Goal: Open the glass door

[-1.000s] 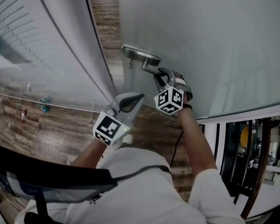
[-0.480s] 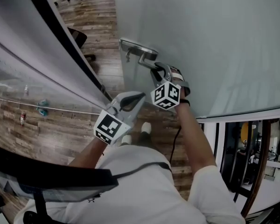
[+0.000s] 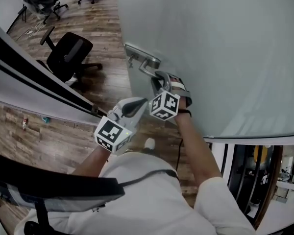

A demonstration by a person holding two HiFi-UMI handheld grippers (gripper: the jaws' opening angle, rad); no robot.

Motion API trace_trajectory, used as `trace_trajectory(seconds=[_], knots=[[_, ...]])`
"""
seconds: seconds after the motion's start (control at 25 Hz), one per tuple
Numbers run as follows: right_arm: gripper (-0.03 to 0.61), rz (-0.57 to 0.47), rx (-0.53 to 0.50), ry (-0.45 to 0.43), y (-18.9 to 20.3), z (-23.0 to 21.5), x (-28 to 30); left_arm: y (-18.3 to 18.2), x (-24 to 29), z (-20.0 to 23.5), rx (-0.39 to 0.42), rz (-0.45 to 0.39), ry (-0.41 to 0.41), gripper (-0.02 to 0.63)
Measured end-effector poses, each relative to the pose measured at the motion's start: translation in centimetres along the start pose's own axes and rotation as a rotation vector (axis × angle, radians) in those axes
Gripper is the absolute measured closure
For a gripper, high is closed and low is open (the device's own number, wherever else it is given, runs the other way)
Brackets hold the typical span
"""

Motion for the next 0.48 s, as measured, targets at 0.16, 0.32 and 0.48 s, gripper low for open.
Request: trace_trajectory(seconds=[0.16,0.32,0.48], knots=[[0.476,-0.002,-0.017,0.003,1.0,-1.9,0.3,-0.3,2.1,0.2,-0.005,-0.003,-0.052,0.611],[0.479,-0.002,-0.032,0.002,2.1,-4.1,1.1,-0.6,3.9,0.7,-0.011,0.001,-0.119,0.611],[0.480,-0.004,-0.016,-0.013,3.4,-6.6,2.9,-0.4,5.8,1.6,-0.020,0.024,-0.155,0.611]])
Point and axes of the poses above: the fingertips, and each gripper's own axes: x forward along the fingers, z to its left, y out of its underside, the point moved 1 cm from there along -x, backward along the fingers, and after that the axes turned 12 degrees about -y, right-handed, at the moved point
